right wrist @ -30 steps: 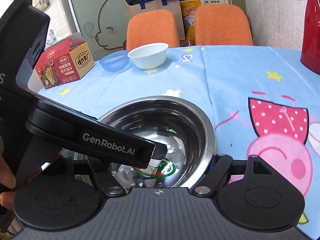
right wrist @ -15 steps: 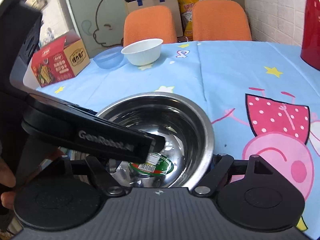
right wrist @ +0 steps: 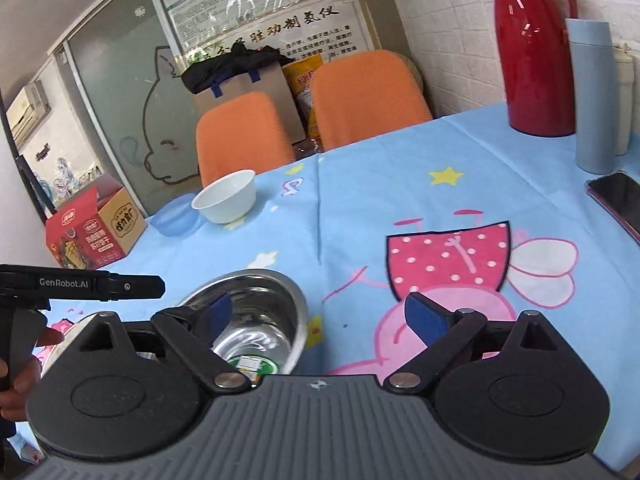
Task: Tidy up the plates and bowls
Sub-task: 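Lift the steel bowl onto the plate stack and open the left gripper, then move the left gripper to the white ceramic bowl and grasp its rim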
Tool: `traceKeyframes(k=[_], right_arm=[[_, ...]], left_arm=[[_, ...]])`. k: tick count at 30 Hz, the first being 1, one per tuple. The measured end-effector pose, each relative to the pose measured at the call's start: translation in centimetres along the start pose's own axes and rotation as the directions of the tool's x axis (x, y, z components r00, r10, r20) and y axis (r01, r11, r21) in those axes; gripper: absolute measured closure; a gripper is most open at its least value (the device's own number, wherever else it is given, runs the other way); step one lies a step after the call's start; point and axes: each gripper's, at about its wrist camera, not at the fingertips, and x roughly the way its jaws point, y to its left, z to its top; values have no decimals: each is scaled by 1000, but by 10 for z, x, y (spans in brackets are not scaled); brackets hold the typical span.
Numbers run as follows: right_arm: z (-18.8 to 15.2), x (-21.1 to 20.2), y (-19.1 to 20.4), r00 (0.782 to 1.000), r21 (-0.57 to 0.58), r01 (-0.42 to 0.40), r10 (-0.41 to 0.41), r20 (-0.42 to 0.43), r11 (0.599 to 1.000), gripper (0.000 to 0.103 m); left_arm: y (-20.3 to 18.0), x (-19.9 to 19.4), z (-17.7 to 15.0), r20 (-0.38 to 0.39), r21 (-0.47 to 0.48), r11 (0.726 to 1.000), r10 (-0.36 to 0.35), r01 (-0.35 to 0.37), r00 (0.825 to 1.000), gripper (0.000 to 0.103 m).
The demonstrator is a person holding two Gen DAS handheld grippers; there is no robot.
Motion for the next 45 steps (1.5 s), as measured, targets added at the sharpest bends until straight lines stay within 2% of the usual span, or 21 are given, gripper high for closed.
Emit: traceKeyframes(k=[8,15,19,25,27,30,33,35,39,45], right_arm=[[12,5,30,999,-61,-34,34,-6,998,0],[38,22,45,998,-114,-52,50,-24,992,0],[59,39,52,996,-129,-76,71,-45,989,0],[84,68,69,995,-222,-80,67,-68,972,0],[96,80,73,995,-260,-76,55,-89,963,0],[118,98,76,995,-307,-59,31,-96,950,0],[136,126,72,994,-315,-39,4,-112,948,0],[143,149,67,991,-305,-23,-19,-135,952,0],[145,193,62,984,-320,0,-58,-170,947,0],[148,238,55,974,-317,-11,-61,-218,948,0]], left_arm=[[6,-10,2,22,8,1000,-16,16,1000,28],[27,-6,11,33,-10,1000,0,0,999,28],[41,2,16,22,-22,1000,14,-13,1000,28],[66,24,26,-26,-41,998,37,-38,999,28],[79,32,36,-41,-70,997,35,-38,999,28],[104,43,55,-34,-173,985,-8,2,999,28],[123,55,73,-23,-280,960,-35,28,999,26],[132,70,84,-29,-357,933,-57,43,998,25],[144,110,95,-60,-533,844,-102,54,993,25],[153,153,102,-93,-691,721,-17,-52,996,25]])
